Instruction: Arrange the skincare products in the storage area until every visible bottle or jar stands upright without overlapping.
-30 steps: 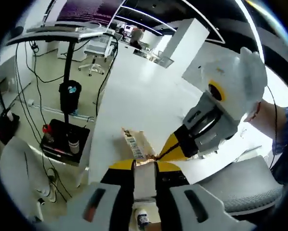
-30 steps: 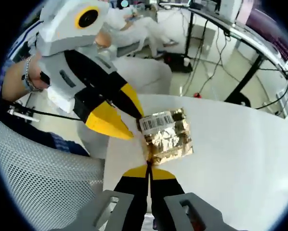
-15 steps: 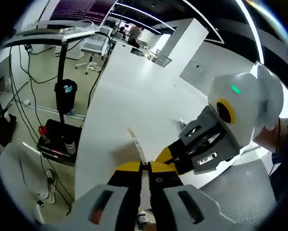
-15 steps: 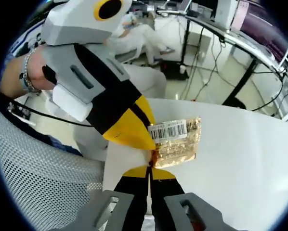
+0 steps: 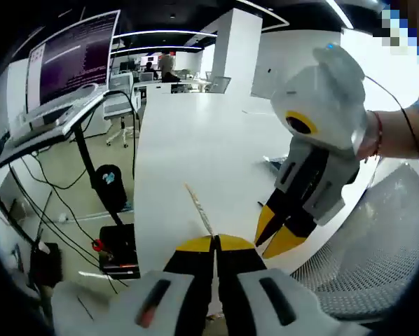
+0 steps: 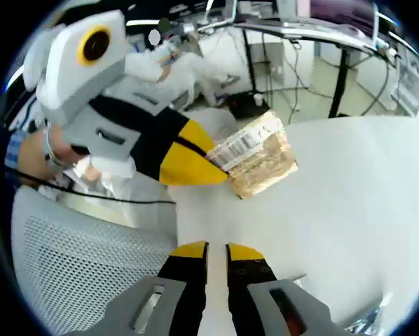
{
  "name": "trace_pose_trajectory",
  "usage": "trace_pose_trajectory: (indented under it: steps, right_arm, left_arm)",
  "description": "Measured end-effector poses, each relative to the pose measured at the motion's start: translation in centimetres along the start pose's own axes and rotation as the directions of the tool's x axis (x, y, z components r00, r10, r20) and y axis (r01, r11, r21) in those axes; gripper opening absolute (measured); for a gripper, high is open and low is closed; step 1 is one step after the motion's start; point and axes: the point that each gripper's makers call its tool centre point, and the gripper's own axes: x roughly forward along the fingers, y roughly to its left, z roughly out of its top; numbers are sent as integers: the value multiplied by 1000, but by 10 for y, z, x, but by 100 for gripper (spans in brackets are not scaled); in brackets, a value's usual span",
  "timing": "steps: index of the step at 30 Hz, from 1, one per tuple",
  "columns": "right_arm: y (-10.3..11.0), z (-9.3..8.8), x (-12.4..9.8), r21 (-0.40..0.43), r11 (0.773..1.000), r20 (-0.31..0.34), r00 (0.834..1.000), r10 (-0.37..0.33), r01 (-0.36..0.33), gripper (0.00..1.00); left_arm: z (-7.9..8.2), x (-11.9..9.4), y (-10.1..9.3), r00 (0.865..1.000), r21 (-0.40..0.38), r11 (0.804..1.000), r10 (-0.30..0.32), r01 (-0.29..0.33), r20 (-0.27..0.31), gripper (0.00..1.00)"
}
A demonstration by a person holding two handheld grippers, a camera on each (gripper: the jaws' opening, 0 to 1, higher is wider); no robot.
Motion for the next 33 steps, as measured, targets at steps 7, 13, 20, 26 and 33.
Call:
trace_pose_trajectory:
  steps: [7,13,20,26,33]
  right_arm:
    - [-16,39,-37,407,888,311,946,88,-216,25]
    - [-29,25,-19,549,818,212,975,63,-172,20]
    - [-27,16,-11,636,752,146,984,103,-173,2]
    - [-22,9,-10,649,742,99,986,135,-167,0]
    - [-26,16,-24,634,739,227,968,102,-227,0]
  left_arm:
    - [-4,3,-30,997,240,967,-74,79,-33,0]
    - [-5,4,-35,994,328,938,-100,110,-48,0]
    - [-11,3,-34,993,416,901,-100,118,-66,0]
    - [-14,7,-43,987,426,891,-135,158,-84,0]
    - [-12,5,-33,985,27,985,-168,169,-46,8]
